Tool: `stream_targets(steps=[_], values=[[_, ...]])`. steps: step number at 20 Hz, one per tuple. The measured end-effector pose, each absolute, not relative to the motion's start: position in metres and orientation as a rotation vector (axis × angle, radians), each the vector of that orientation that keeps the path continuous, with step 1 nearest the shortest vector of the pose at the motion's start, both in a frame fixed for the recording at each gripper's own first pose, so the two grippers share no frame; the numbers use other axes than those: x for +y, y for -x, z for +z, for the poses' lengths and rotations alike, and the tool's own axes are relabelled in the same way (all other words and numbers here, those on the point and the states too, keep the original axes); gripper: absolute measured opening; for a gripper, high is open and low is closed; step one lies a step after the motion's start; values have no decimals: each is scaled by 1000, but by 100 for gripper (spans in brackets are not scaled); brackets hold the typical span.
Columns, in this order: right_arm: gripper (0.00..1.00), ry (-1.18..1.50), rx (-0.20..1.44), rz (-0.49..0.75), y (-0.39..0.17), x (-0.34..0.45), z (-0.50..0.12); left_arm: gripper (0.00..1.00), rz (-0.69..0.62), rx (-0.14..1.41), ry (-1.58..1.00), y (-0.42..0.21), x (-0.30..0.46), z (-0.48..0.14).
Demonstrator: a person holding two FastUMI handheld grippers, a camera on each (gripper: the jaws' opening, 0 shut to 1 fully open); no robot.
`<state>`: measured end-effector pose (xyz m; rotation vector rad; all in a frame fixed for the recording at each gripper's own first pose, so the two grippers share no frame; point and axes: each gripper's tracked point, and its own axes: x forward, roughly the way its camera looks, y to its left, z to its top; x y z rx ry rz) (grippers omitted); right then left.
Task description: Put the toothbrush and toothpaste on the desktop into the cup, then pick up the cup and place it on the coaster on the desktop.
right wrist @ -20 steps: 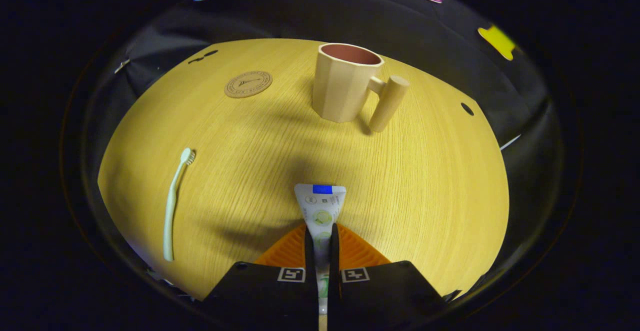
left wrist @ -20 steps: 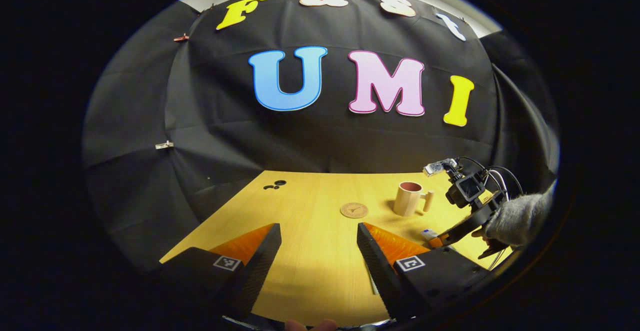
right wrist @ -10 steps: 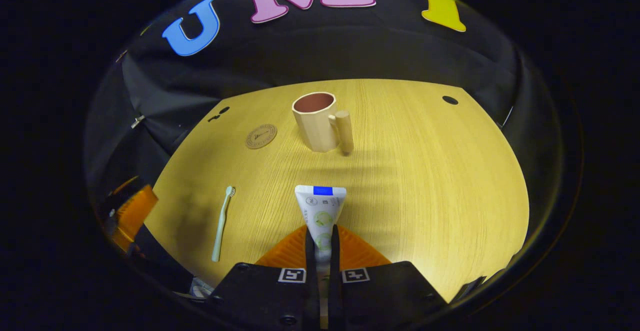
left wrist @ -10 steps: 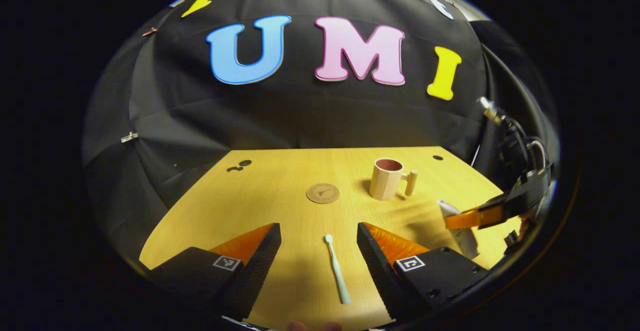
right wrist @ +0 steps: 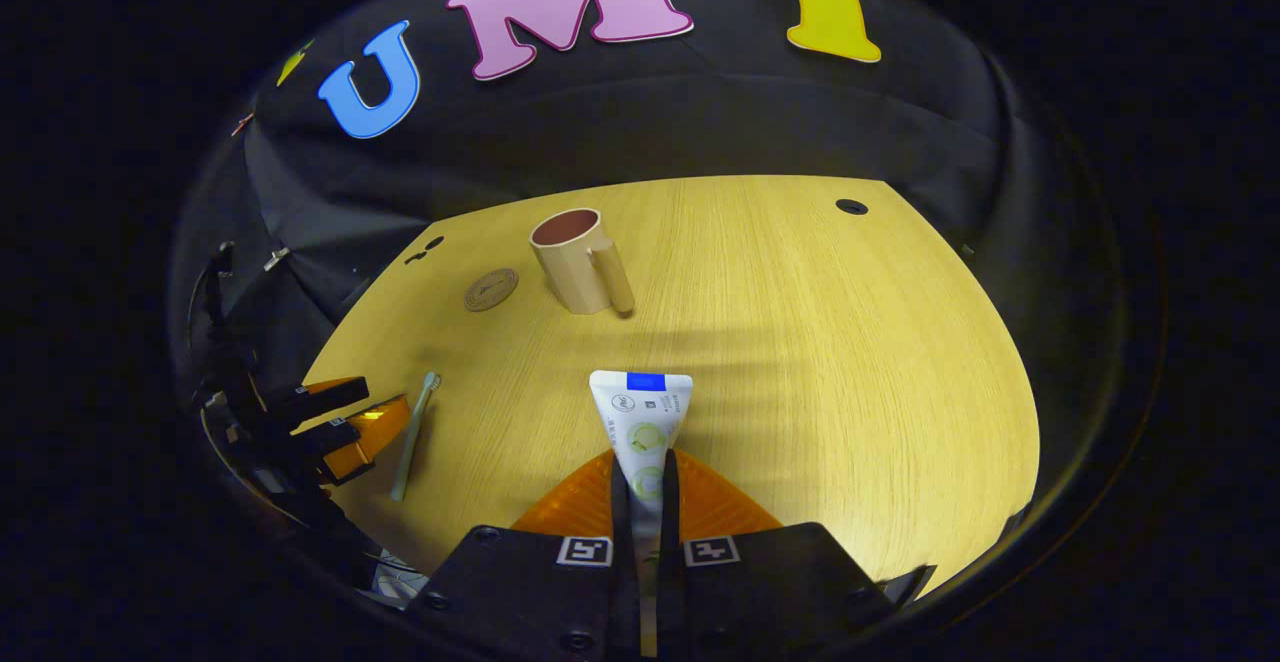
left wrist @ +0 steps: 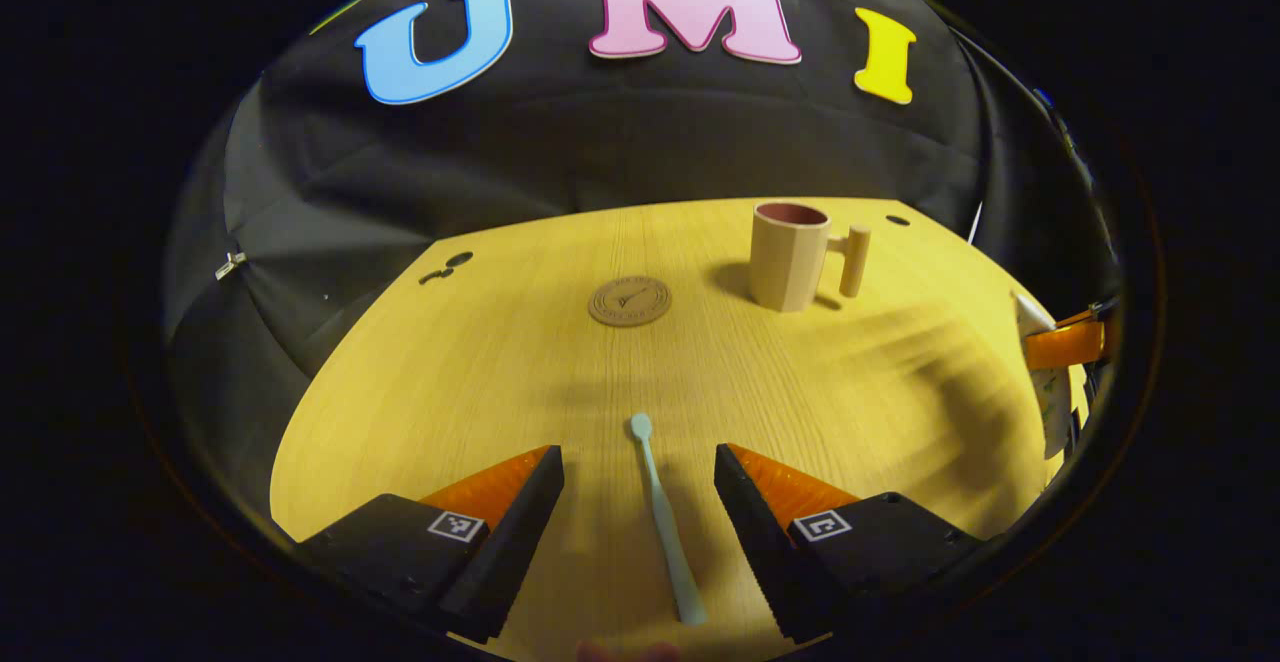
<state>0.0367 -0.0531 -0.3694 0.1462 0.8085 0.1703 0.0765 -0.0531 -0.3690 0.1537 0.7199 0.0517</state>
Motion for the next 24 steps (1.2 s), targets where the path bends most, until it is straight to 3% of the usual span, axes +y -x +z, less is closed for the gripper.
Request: stream_targets(steps=[7,11,12,13,18,20,24], values=[[11,-208,826,150,-36,-73,-381,96,92,816,-173,-74,-53,-401],[11,-236,830,156,-38,-73,-385,89,80,824,-159,-73,-58,-405],[11,-243,833,160,-37,-73,-386,84,76,826,-145,-73,-60,-404],[11,-249,837,166,-37,-71,-387,73,70,829,-134,-72,-60,-407],[11,-276,837,174,-40,-69,-390,46,87,857,-88,-69,-57,-411],[11,-287,835,170,-42,-71,-390,19,131,854,-171,-69,-45,-408],[11,-302,824,161,-44,-73,-387,10,124,855,-204,-73,-44,-404]])
